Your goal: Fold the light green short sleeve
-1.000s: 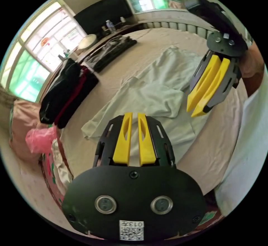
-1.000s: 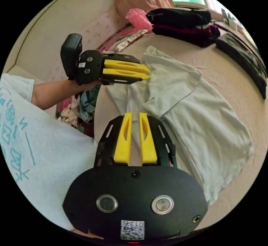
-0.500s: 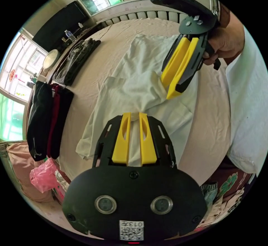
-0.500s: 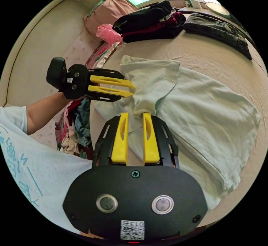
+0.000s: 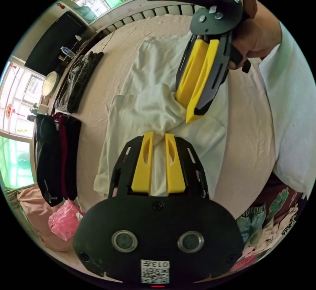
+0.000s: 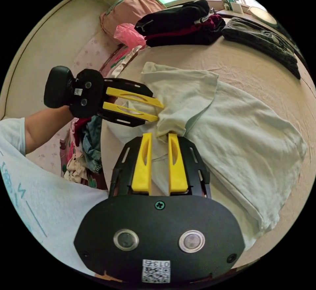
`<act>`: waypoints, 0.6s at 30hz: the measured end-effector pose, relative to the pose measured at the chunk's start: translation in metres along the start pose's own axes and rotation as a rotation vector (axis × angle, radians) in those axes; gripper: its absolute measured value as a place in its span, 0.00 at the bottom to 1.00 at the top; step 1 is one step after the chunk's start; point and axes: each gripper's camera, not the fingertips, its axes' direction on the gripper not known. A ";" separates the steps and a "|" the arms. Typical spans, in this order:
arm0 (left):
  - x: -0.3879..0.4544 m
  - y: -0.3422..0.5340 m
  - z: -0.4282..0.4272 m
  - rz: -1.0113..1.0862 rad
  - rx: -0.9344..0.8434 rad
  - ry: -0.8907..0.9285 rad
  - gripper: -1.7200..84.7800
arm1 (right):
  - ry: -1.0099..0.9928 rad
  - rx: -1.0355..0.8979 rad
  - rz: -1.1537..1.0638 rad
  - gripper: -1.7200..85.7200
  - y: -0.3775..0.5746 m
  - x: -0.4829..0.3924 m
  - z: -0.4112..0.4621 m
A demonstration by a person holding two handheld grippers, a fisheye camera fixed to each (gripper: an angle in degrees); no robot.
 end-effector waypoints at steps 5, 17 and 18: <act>-0.023 0.003 -0.003 0.007 0.011 0.041 0.03 | -0.009 -0.038 -0.004 0.06 0.000 -0.003 -0.002; -0.044 0.023 0.009 0.120 0.012 0.101 0.02 | -0.012 -0.081 -0.139 0.03 0.021 -0.018 -0.007; -0.047 0.025 0.008 0.108 0.011 0.100 0.02 | -0.016 -0.107 -0.152 0.03 0.024 -0.021 -0.011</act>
